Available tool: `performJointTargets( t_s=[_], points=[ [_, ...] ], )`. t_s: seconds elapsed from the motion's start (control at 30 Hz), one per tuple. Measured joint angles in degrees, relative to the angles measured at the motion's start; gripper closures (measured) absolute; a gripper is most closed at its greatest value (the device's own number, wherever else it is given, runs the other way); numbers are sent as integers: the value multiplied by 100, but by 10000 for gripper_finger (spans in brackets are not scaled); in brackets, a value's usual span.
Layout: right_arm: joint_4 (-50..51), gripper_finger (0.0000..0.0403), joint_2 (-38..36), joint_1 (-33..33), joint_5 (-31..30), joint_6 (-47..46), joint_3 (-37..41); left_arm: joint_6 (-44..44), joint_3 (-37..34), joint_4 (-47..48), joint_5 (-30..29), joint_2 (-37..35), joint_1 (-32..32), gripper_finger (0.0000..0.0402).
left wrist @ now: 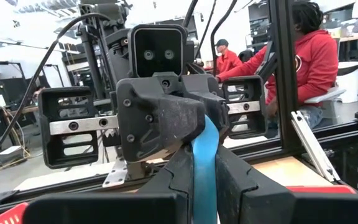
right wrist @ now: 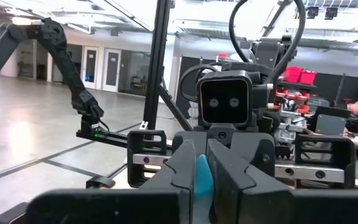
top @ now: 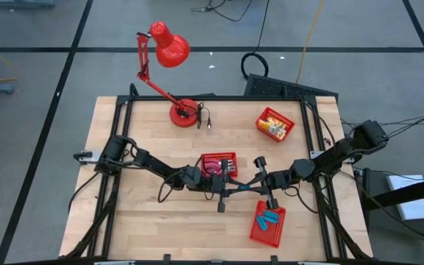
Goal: Pick & Place School Supplies
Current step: Put the blue eraser into the bottom red bin
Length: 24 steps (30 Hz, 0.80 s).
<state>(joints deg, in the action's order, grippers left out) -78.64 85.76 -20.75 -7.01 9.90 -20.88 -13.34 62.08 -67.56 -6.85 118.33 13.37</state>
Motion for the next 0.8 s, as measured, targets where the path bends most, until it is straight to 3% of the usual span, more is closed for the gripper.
performJointTargets(
  t_s=[0.33, 0.57, 0.8],
  points=[
    [45, 386, 8, -89, -278, 64, -8, -21, 7, -67, 37, 1, 48, 364],
    [185, 386, 17, -249, -625, 176, -7, -21, 17, 230, -21, 1, 156, 269],
    [308, 389, -17, -477, -999, 354, -7, 1, 20, 1067, -368, -300, 346, 233]
  ],
)
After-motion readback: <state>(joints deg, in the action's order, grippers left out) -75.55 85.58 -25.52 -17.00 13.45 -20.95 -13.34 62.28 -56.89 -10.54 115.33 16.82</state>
